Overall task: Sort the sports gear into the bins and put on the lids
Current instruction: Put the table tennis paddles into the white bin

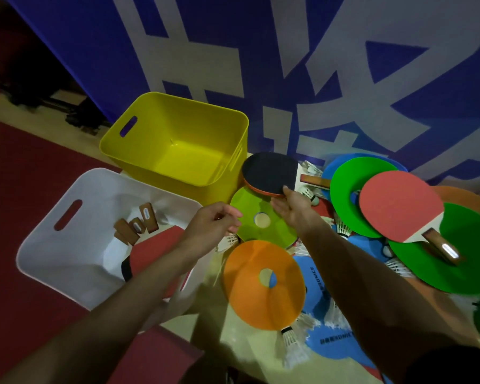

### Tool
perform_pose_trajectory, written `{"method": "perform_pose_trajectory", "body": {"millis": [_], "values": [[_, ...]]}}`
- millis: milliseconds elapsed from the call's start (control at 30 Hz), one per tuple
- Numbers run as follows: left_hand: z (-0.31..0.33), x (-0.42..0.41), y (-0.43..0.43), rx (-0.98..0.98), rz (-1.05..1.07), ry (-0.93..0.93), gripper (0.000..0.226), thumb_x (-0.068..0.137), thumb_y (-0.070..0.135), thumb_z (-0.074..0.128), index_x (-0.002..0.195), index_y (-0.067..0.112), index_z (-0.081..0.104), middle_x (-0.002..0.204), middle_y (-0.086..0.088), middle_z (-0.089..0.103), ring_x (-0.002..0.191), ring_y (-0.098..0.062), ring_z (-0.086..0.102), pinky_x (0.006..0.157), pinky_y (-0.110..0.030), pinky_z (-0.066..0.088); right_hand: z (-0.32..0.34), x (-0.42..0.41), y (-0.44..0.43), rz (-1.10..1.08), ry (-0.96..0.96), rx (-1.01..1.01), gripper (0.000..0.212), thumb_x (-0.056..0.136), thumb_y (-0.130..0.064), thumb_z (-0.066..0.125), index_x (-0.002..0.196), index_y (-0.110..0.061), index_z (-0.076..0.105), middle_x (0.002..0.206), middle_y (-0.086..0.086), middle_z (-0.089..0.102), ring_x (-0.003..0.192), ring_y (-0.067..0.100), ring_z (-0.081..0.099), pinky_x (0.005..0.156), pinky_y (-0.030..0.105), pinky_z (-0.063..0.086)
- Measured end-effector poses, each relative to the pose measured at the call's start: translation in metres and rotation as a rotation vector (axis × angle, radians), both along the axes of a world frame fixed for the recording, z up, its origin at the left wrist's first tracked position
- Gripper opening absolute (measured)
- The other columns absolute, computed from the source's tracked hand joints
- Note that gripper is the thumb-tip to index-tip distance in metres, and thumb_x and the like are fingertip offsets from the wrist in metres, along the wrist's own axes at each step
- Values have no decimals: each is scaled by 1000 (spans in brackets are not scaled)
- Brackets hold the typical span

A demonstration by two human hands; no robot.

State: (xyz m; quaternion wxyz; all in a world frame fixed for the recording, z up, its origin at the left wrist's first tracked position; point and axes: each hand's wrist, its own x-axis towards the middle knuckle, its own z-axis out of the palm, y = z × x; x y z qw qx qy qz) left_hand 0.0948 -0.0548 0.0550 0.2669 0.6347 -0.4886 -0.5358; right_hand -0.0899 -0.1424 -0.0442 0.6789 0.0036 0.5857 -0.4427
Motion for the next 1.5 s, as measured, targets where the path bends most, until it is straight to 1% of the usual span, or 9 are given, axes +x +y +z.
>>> {"method": "perform_pose_trajectory", "body": {"millis": [133,200,367,533,700,867,1067,1333,1500], "values": [[6,0,1,-25,-36,1,22,92,3,52,85,20,65,83,-2,68,76,-12,66,68,-18,49,10,-1,-1,33,5,-9,34,97,-4,48,130,-1,43,123,19,59,112,31,62,89,39,53],[10,0,1,-35,-60,4,23,92,3,50,86,19,65,84,-3,68,78,-12,66,71,-23,49,15,-1,3,74,55,-39,28,95,-1,51,123,-3,47,122,18,61,102,29,66,78,36,58],[13,-2,-2,-49,-84,36,26,93,1,49,82,19,63,79,-2,66,75,-15,65,72,-29,48,36,-7,14,147,314,-151,20,88,-3,64,106,-7,55,111,13,61,90,25,67,74,35,60],[21,-3,-3,-74,-109,104,17,94,5,51,90,15,65,83,-2,67,80,-16,65,72,-24,49,63,-20,38,275,618,-299,28,89,-10,65,116,-9,61,98,9,65,86,20,67,72,30,59],[22,-17,-8,-89,-145,194,19,93,4,51,90,17,65,86,-5,68,79,-15,65,76,-28,51,83,-48,76,115,715,-387,28,92,-4,59,119,-8,61,96,8,67,70,13,68,54,24,55],[13,-59,-14,-69,-213,214,24,91,1,48,84,17,63,78,-2,66,70,-13,62,65,-21,48,86,-104,135,-58,905,-278,27,95,-5,53,122,-6,57,103,11,64,82,24,63,50,24,54],[-2,-114,-5,-5,-332,157,15,94,6,48,97,7,64,88,-8,66,75,-15,62,61,-14,48,87,-176,187,-191,1146,-21,30,91,-14,58,121,-13,62,107,7,66,103,30,63,91,51,52],[-34,-196,-18,69,-356,39,12,93,12,52,100,15,61,103,-9,66,93,-23,66,86,-38,51,91,-238,192,-166,1162,25,35,96,-16,48,130,-12,55,118,4,59,112,20,54,97,36,45],[-59,-247,-34,88,-298,-28,18,90,13,53,108,17,53,93,-8,59,82,-20,53,73,-32,42,89,-260,184,-65,1221,31,34,95,-24,46,126,-17,59,121,9,62,114,26,56,99,46,46]]}}
